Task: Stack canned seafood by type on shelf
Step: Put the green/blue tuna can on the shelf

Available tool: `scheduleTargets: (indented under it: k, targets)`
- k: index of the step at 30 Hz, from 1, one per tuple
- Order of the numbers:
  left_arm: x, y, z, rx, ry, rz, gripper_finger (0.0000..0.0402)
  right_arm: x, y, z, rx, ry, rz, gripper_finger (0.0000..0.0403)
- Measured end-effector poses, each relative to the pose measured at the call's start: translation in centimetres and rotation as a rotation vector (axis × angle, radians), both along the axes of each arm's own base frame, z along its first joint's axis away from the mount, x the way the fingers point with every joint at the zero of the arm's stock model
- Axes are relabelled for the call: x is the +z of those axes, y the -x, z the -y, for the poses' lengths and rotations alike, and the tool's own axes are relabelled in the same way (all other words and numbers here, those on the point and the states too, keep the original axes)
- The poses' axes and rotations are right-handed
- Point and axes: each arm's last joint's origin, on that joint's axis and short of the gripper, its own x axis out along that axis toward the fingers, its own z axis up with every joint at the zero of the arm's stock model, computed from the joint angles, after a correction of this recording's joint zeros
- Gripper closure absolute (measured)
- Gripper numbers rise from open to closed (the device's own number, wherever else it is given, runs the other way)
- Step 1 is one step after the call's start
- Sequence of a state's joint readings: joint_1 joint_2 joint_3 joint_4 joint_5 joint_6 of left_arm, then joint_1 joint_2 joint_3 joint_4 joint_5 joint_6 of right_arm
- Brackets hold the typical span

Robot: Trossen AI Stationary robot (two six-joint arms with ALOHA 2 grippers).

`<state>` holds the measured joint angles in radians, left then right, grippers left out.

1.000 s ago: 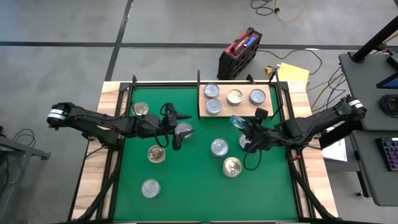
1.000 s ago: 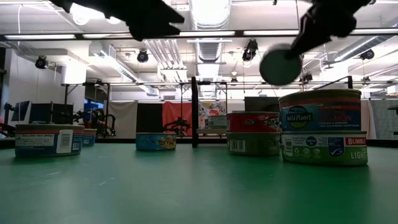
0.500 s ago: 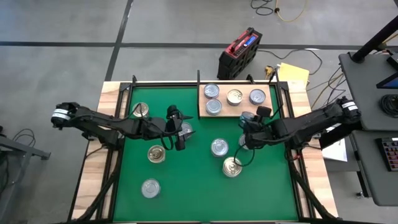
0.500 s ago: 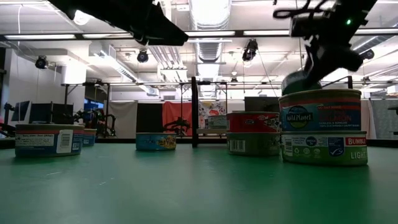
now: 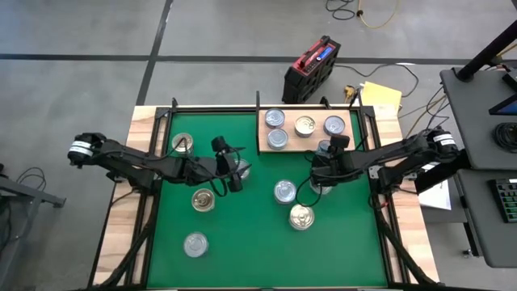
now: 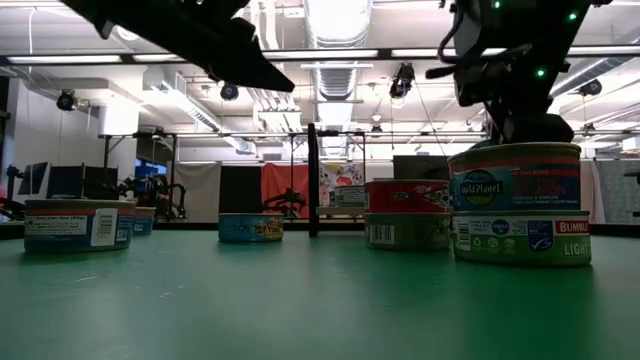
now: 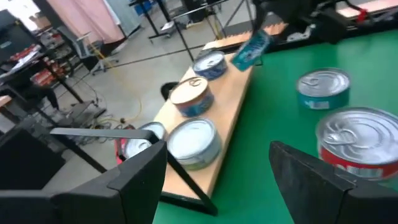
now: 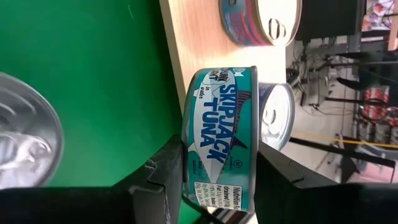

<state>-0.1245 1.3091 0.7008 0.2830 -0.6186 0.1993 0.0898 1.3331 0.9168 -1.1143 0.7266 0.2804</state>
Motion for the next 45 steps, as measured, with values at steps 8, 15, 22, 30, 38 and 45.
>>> scheduleTargets:
  k: [8, 15, 22, 30, 38, 45]
  targets:
    - [-0.2, 1.3, 0.7, -0.112, -0.050, 0.107, 0.0136, -1.0, 1.0, 0.7, -0.015, 0.020, -0.076, 0.0274]
    - [-0.6, 4.0, 0.7, -0.283, -0.040, 0.284, 0.0136, -1.0, 1.8, 1.0, 0.003, 0.028, -0.079, 0.0274]
    - [-0.5, 6.9, 0.5, -0.362, -0.025, 0.422, 0.0136, -1.1, 1.5, 1.7, -0.012, 0.026, -0.059, 0.0274]
    - [-0.2, 8.3, 0.3, -0.374, 0.001, 0.482, 0.0136, -1.6, 1.4, 3.1, -0.064, -0.004, -0.096, 0.0274]
    - [-0.3, 8.2, 0.4, -0.374, 0.001, 0.475, 0.0136, -2.3, 1.1, 3.9, -0.070, -0.020, -0.147, 0.0274]
    - [-0.3, 8.2, 0.4, -0.373, 0.001, 0.475, 0.0136, -2.5, 0.9, 4.1, -0.048, -0.018, -0.159, 0.0274]
